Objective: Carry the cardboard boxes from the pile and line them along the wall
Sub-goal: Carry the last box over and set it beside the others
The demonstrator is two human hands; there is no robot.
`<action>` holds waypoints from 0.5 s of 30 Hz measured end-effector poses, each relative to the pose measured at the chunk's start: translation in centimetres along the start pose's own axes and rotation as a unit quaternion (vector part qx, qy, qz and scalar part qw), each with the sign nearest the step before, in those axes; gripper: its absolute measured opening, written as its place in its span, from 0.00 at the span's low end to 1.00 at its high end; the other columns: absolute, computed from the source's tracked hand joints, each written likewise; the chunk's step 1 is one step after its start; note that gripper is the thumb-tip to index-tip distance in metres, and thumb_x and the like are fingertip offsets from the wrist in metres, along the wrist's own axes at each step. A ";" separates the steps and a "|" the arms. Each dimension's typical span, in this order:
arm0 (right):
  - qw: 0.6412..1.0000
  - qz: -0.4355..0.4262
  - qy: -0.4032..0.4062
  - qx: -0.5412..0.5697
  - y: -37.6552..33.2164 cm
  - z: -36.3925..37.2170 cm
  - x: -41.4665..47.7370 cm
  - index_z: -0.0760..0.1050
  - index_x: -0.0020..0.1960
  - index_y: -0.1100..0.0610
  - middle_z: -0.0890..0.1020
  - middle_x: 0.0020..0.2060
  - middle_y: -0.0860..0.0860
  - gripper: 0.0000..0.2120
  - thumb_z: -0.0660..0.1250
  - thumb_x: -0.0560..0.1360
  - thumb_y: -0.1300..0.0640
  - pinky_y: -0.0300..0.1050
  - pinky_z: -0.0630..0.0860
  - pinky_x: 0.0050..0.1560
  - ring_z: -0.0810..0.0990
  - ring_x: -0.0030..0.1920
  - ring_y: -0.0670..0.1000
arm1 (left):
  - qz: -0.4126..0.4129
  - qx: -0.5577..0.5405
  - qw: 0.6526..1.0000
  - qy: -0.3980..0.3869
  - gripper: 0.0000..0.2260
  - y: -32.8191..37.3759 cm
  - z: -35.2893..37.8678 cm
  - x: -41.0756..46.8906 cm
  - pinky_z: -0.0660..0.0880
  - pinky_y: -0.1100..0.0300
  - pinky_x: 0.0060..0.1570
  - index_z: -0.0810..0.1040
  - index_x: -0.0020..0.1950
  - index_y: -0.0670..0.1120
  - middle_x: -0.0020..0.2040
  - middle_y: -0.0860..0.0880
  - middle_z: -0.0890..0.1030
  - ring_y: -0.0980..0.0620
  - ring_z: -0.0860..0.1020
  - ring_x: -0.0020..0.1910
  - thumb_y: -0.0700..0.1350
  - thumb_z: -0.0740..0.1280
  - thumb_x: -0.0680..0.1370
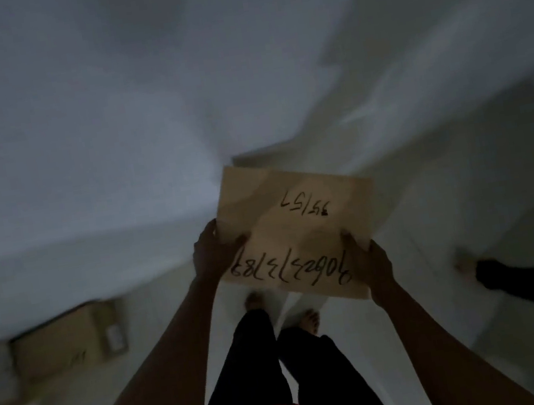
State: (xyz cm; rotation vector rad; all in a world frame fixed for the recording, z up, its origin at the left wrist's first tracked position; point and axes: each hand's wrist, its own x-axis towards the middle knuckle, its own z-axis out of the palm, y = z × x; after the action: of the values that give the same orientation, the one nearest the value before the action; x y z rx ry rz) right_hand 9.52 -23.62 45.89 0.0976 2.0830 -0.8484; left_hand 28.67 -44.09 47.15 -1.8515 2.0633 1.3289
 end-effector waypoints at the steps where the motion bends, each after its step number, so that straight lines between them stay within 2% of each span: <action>1: 1.000 -0.010 -0.013 -0.015 -0.8 1.9 -1.0 0.72 0.73 0.55 0.77 0.69 0.59 0.38 0.62 0.75 0.29 0.57 0.72 0.67 0.75 0.68 0.62 | -0.015 -0.018 1.000 0.019 0.36 -2.1 -1.9 -0.9 0.77 0.44 0.60 0.70 0.70 0.46 0.65 0.42 0.79 0.40 0.78 0.62 0.61 0.75 0.68; 3: 0.997 -0.031 -0.037 -0.062 -1.9 6.0 -3.1 0.73 0.73 0.55 0.77 0.68 0.59 0.36 0.63 0.75 0.30 0.56 0.72 0.66 0.75 0.67 0.62 | -0.040 -0.056 0.996 0.054 0.35 -6.7 -5.3 -2.5 0.79 0.45 0.58 0.71 0.69 0.46 0.63 0.42 0.80 0.41 0.80 0.60 0.61 0.75 0.67; 7: 0.984 -0.084 -0.082 -0.133 -2.6 15.4 -7.8 0.77 0.66 0.53 0.83 0.58 0.57 0.39 0.62 0.70 0.24 0.60 0.78 0.62 0.80 0.58 0.61 | -0.107 -0.124 0.981 0.101 0.37 -16.9 -11.5 -5.0 0.79 0.45 0.57 0.73 0.68 0.47 0.61 0.44 0.81 0.42 0.80 0.58 0.64 0.76 0.64; 9: 0.977 -0.103 -0.107 -0.157 -2.7 20.2 -10.5 0.78 0.64 0.53 0.83 0.54 0.56 0.33 0.63 0.73 0.28 0.58 0.79 0.60 0.81 0.54 0.59 | -0.131 -0.161 0.969 0.131 0.40 -22.0 -14.3 -6.2 0.80 0.48 0.56 0.75 0.65 0.48 0.58 0.46 0.82 0.45 0.81 0.56 0.68 0.75 0.60; 11: 0.970 -0.116 -0.123 -0.176 -2.1 25.1 -13.1 0.78 0.64 0.53 0.84 0.54 0.56 0.32 0.65 0.72 0.29 0.57 0.80 0.58 0.82 0.53 0.58 | -0.153 -0.172 0.961 0.154 0.37 -26.7 -17.1 -7.6 0.77 0.54 0.54 0.75 0.64 0.46 0.56 0.47 0.81 0.47 0.80 0.56 0.64 0.76 0.62; 15: 0.955 -0.129 -0.155 -0.219 0.2 34.5 -16.8 0.78 0.65 0.52 0.85 0.56 0.56 0.41 0.63 0.66 0.22 0.61 0.80 0.61 0.83 0.56 0.59 | -0.188 -0.196 0.943 0.193 0.35 -34.7 -22.6 -10.3 0.73 0.51 0.61 0.70 0.71 0.44 0.66 0.42 0.77 0.41 0.75 0.65 0.55 0.76 0.69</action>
State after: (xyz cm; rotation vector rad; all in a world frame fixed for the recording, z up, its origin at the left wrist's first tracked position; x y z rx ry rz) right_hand 44.01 -40.41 44.58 -0.5245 1.9547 -0.4905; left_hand 71.25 -46.68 48.44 -2.6977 1.5197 1.4326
